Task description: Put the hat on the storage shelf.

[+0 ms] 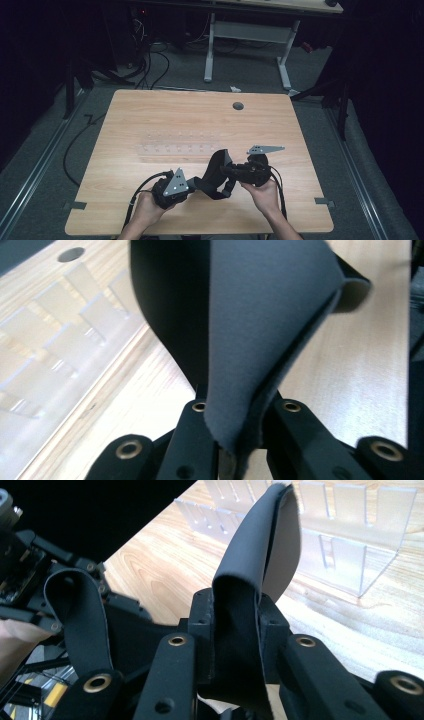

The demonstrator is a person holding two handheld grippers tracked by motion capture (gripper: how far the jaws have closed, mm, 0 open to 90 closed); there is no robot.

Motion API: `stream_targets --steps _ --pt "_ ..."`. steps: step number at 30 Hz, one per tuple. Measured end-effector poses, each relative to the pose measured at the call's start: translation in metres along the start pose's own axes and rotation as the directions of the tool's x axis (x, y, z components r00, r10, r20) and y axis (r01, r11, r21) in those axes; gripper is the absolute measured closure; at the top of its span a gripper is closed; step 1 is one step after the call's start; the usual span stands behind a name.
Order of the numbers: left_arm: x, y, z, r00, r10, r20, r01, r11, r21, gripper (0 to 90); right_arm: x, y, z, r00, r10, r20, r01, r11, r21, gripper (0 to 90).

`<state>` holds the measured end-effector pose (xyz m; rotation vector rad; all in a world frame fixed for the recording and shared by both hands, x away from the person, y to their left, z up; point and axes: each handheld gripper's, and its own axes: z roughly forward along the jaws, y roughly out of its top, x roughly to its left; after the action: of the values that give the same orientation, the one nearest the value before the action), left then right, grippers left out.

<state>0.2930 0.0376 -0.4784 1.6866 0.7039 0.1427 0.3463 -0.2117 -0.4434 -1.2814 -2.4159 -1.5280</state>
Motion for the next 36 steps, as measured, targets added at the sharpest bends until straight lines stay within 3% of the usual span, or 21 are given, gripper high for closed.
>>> stream_targets --steps 4,5,9,16,18,19,20,21,22,23,27,28,29,30,31,33,35,36 --pt "-0.001 -0.002 0.000 0.9999 0.010 0.010 -0.010 0.9999 0.013 86.4 -0.003 0.001 -0.003 0.9999 0.003 0.010 -0.003 1.000 -0.030 68.3" --pt "-0.001 -0.002 -0.001 0.9999 -0.001 0.011 0.001 0.9999 0.013 86.4 -0.003 0.000 -0.007 0.9999 0.005 0.015 -0.004 0.999 -0.051 63.8" --pt "0.002 -0.001 -0.003 0.9996 -0.023 0.015 0.023 0.9997 0.004 86.5 -0.006 -0.002 -0.017 0.9996 0.001 0.028 0.002 0.995 -0.097 59.4" --pt "0.005 0.000 -0.006 0.9992 -0.040 0.005 0.040 0.9992 -0.001 86.4 -0.014 -0.011 -0.027 0.9980 0.006 0.062 0.002 0.992 -0.129 54.5" --pt "0.006 0.000 -0.007 0.9989 -0.046 -0.001 0.046 0.9989 -0.012 86.4 -0.018 -0.016 -0.029 0.9959 0.005 0.090 0.006 0.992 -0.128 52.6" --pt "0.006 0.002 -0.009 0.9985 -0.054 0.002 0.054 0.9983 -0.020 86.4 -0.021 -0.021 -0.028 0.9911 0.002 0.133 0.014 0.993 -0.117 51.2" --pt "0.006 0.002 -0.009 0.9985 -0.054 0.002 0.054 0.9983 -0.020 86.5 -0.021 -0.021 -0.028 0.9911 0.002 0.133 0.014 0.993 -0.117 51.2" --pt "0.007 0.003 -0.010 0.9983 -0.059 0.002 0.059 0.9978 -0.030 86.5 -0.026 -0.027 -0.027 0.9845 -0.004 0.175 0.023 0.994 -0.106 50.1" --pt "0.007 0.003 -0.010 0.9983 -0.059 0.002 0.059 0.9978 -0.030 86.4 -0.026 -0.027 -0.027 0.9845 -0.004 0.175 0.023 0.994 -0.106 50.1" --pt "0.008 0.004 -0.012 0.9977 -0.067 0.000 0.067 0.9970 -0.038 86.4 -0.032 -0.034 -0.024 0.9751 -0.012 0.221 0.032 0.996 -0.088 49.0" --pt "0.010 0.007 -0.015 0.9963 -0.086 -0.002 0.085 0.9949 -0.054 86.4 -0.042 -0.045 -0.018 0.9449 -0.037 0.325 0.054 0.998 -0.042 47.0" --pt "0.010 0.007 -0.015 0.9963 -0.086 -0.002 0.085 0.9949 -0.054 86.4 -0.042 -0.045 -0.018 0.9449 -0.037 0.325 0.054 0.998 -0.042 47.0" --pt "0.011 0.008 -0.016 0.9959 -0.090 -0.003 0.090 0.9941 -0.061 86.4 -0.050 -0.052 -0.014 0.9275 -0.045 0.371 0.055 0.998 -0.015 45.8" --pt "0.011 0.008 -0.017 0.9953 -0.096 -0.004 0.096 0.9931 -0.068 86.4 -0.050 -0.052 -0.014 0.9275 -0.045 0.371 0.055 0.998 -0.015 45.8" --pt "0.013 0.009 -0.018 0.9950 -0.099 -0.006 0.099 0.9923 -0.074 86.4 -0.052 -0.053 -0.013 0.9207 -0.043 0.388 0.049 0.999 -0.007 45.6" --pt "0.014 0.011 -0.020 0.9940 -0.109 -0.007 0.108 0.9902 -0.088 86.4 -0.059 -0.058 -0.010 0.9005 -0.057 0.431 0.056 0.998 0.014 45.0" --pt "0.016 0.012 -0.022 0.9938 -0.111 -0.010 0.110 0.9893 -0.096 86.4 -0.063 -0.062 -0.007 0.8874 -0.055 0.458 0.048 0.998 0.026 44.3" --pt "0.017 0.014 -0.023 0.9926 -0.121 -0.010 0.120 0.9868 -0.109 86.4 -0.067 -0.064 -0.004 0.8741 -0.063 0.482 0.049 0.998 0.042 43.3"
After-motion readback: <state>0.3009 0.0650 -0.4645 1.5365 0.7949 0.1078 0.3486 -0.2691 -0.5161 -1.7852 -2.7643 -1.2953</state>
